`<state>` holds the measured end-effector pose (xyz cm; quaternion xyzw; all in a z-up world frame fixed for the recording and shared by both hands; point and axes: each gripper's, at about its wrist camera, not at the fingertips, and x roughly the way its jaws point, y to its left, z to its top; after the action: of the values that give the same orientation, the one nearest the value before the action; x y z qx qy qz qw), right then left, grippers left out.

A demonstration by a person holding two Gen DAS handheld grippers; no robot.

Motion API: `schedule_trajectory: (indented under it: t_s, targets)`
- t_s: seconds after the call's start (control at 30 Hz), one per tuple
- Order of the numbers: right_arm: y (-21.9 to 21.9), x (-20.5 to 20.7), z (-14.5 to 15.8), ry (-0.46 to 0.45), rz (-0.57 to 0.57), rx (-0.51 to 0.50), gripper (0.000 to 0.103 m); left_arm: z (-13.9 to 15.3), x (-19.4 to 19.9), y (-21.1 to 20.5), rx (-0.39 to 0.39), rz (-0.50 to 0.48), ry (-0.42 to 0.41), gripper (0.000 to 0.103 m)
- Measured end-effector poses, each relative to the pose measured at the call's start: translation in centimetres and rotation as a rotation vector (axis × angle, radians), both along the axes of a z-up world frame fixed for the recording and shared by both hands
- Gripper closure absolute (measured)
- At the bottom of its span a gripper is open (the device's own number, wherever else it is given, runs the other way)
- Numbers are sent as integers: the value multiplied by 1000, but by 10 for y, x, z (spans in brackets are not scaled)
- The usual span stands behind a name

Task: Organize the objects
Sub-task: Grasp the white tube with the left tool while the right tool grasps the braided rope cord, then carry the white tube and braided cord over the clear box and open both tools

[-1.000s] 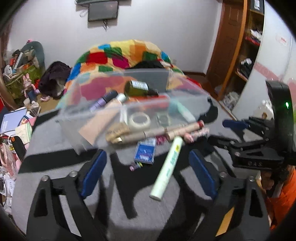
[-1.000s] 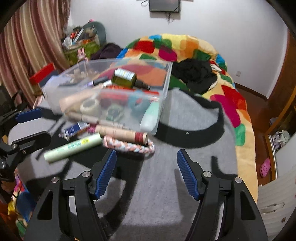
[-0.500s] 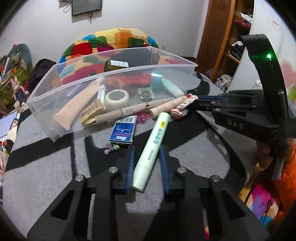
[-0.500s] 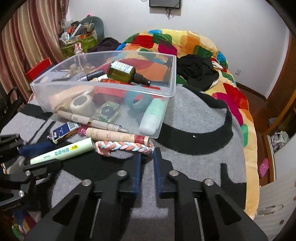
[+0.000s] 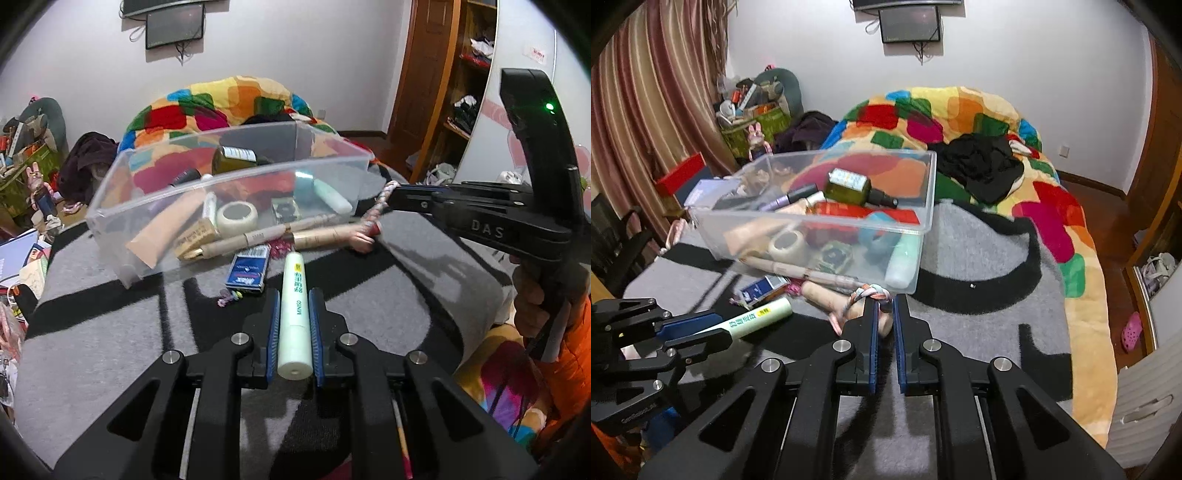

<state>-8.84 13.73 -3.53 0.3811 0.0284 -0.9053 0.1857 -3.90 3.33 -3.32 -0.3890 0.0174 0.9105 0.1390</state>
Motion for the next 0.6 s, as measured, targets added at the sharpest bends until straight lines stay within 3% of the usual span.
schedule_trajectory:
  t_s: [0.6]
  targets:
    - [-10,11,52,118,24,-78,96,49,-8,-30,72,90,123,88]
